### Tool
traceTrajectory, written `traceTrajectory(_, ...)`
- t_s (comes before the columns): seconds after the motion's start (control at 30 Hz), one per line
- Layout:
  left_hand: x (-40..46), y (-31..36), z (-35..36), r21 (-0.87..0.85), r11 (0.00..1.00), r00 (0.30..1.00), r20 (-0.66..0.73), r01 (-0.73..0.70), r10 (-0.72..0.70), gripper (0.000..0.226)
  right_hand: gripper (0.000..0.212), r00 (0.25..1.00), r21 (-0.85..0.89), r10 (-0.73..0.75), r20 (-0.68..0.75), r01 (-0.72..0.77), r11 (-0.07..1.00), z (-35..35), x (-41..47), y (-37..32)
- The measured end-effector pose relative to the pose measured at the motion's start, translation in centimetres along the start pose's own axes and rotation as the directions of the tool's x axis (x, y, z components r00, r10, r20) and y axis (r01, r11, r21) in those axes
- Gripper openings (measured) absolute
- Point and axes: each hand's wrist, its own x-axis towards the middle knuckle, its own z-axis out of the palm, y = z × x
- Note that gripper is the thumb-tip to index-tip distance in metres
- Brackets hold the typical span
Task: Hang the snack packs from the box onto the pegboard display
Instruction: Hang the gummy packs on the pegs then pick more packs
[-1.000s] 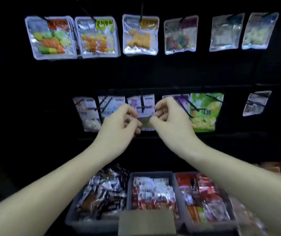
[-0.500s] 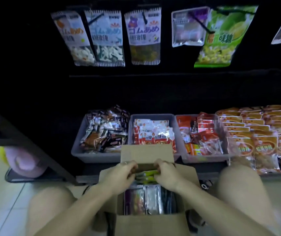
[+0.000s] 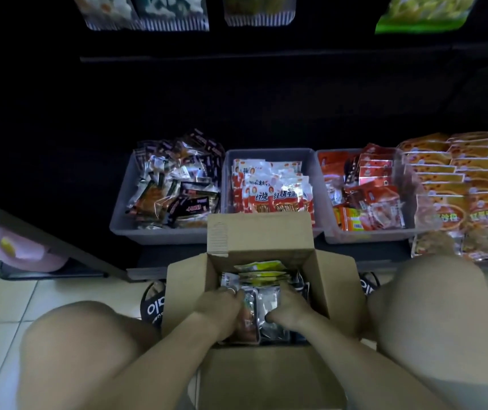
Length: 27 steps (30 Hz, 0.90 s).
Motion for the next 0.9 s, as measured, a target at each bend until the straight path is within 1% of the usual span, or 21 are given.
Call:
traceTrajectory(0.1, 1.4, -0.1, 0.5, -0.005, 1.000, 1.000, -0.021, -0.020, 0.020, 0.080, 0.109, 1.000, -0.041, -0.008, -0.019, 0.007, 0.999, 0.7, 0.6, 0.3)
traceTrajectory(0.2, 2.8, -0.2, 0.8, -0.102, 0.995, 1.000, 0.005, -0.015, 0.016, 0.093, 0.122, 0.999, 0.033, 0.007, -0.042, -0.005, 0.999, 0.8, 1.1, 0.7)
traceTrajectory(0.33, 4.1, 0.1, 1.4, -0.225, 0.974, 0.998, 0.054, 0.032, -0.021, 0.093, 0.128, 0.999, 0.121, 0.026, -0.043, -0.020, 0.993, 0.7, 1.7, 1.4)
traceTrajectory(0.5, 5.2, 0.0, 1.9, -0.268, 0.953, 0.988, 0.093, 0.142, -0.121, 0.081, 0.127, 0.999, 0.167, 0.052, -0.014, -0.049, 0.985, 0.3, 1.8, 1.8)
traceTrajectory(0.6, 5.7, 0.1, 2.4, -0.258, 0.953, 0.984, 0.121, 0.159, -0.132, 0.079, 0.125, 0.998, 0.181, 0.051, -0.021, -0.046, 0.982, 0.2, 2.0, 1.8)
traceTrajectory(0.67, 5.8, 0.1, 2.4, -0.251, 0.956, 0.986, 0.105, 0.153, -0.130, 0.083, 0.121, 0.998, 0.210, 0.049, -0.033, -0.041, 0.977, 0.2, 2.1, 1.9)
traceTrajectory(0.73, 5.6, 0.2, 2.0, -0.217, 0.966, 0.987, 0.108, 0.139, -0.117, 0.082, 0.112, 0.998, 0.216, 0.041, -0.043, -0.031, 0.976, 0.1, 2.1, 2.0)
traceTrajectory(0.8, 5.1, 0.2, 1.6, -0.141, 0.984, 0.987, 0.133, 0.109, -0.090, 0.077, 0.094, 0.998, 0.195, 0.017, -0.053, -0.006, 0.981, 0.0, 2.0, 1.9)
traceTrajectory(0.83, 4.8, 0.2, 1.4, -0.093, 0.992, 0.989, 0.123, 0.089, -0.077, 0.075, 0.084, 0.998, 0.181, 0.002, -0.062, 0.009, 0.983, -0.1, 1.9, 1.8)
traceTrajectory(0.9, 4.2, 0.3, 0.6, 0.024, 0.999, 0.998, 0.051, 0.043, -0.044, 0.065, 0.071, 0.998, 0.147, -0.023, -0.066, 0.033, 0.989, -0.4, 1.6, 1.7)
